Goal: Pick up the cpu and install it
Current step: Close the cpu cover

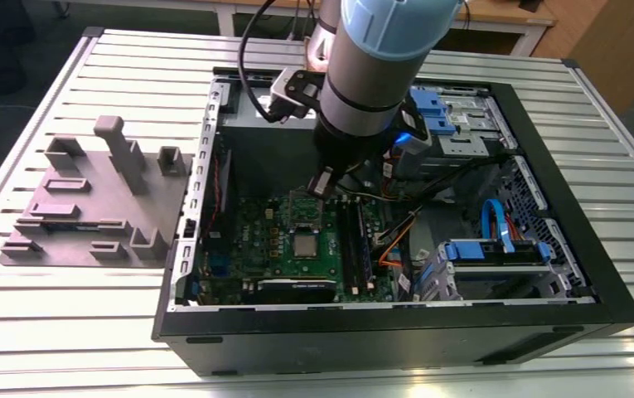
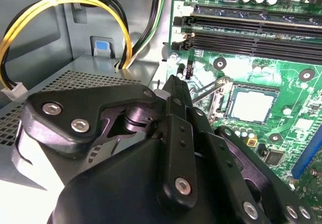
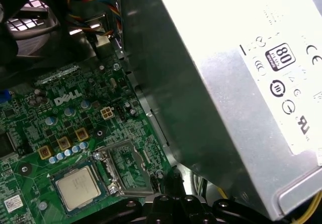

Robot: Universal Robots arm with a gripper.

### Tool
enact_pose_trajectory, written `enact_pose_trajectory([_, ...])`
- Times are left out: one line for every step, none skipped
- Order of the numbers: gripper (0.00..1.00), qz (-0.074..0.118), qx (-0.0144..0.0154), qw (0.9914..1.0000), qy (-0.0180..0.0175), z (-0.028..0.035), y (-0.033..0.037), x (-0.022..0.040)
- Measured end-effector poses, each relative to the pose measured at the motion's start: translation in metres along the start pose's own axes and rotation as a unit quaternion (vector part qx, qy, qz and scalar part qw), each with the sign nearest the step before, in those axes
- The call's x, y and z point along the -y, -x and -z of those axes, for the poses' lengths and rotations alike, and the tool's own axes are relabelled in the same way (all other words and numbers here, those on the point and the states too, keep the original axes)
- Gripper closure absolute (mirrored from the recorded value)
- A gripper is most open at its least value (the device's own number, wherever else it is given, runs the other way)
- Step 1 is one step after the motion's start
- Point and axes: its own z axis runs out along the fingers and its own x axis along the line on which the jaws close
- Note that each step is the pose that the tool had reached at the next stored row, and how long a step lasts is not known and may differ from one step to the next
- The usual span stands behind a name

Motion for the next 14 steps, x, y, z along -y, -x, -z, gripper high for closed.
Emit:
enact_pose_trajectory([0.9,0.0,-0.0001,1.0,-0.0001,0.0007,0.0001,-0.0002])
enact_pose_trajectory([0.9,0.0,-0.0002,1.0,-0.0001,0.0013,0.0002,-0.0003])
enact_pose_trajectory([0.9,0.0,-0.0004,1.0,-0.0002,0.0019,0.0002,-0.0004])
enact_pose_trajectory([0.9,0.0,-0.0005,1.0,-0.0002,0.0025,0.0003,-0.0005])
enact_pose_trajectory([0.9,0.0,-0.0006,1.0,-0.0003,0.003,0.0004,-0.0006])
enact_pose_trajectory([0.9,0.0,-0.0007,1.0,-0.0004,0.0036,0.0005,-0.0007])
enact_pose_trajectory([0.9,0.0,-0.0008,1.0,-0.0004,0.0041,0.0005,-0.0008])
enact_pose_trajectory([0.9,0.0,-0.0009,1.0,-0.0004,0.0046,0.0006,-0.0009])
enact_pose_trajectory([0.9,0.0,-0.001,1.0,-0.0005,0.0051,0.0007,-0.001])
enact_pose_trajectory([0.9,0.0,-0.0012,1.0,-0.0006,0.0057,0.0008,-0.0011])
enact_pose_trajectory([0.9,0.0,-0.0013,1.0,-0.0007,0.0062,0.0009,-0.0011])
enact_pose_trajectory([0.9,0.0,-0.0015,1.0,-0.0007,0.0067,0.001,-0.0012])
enact_pose_trajectory([0.9,0.0,-0.0017,1.0,-0.0008,0.0072,0.001,-0.0013])
enact_pose_trajectory([0.9,0.0,-0.0019,1.0,-0.0009,0.0076,0.0011,-0.0014])
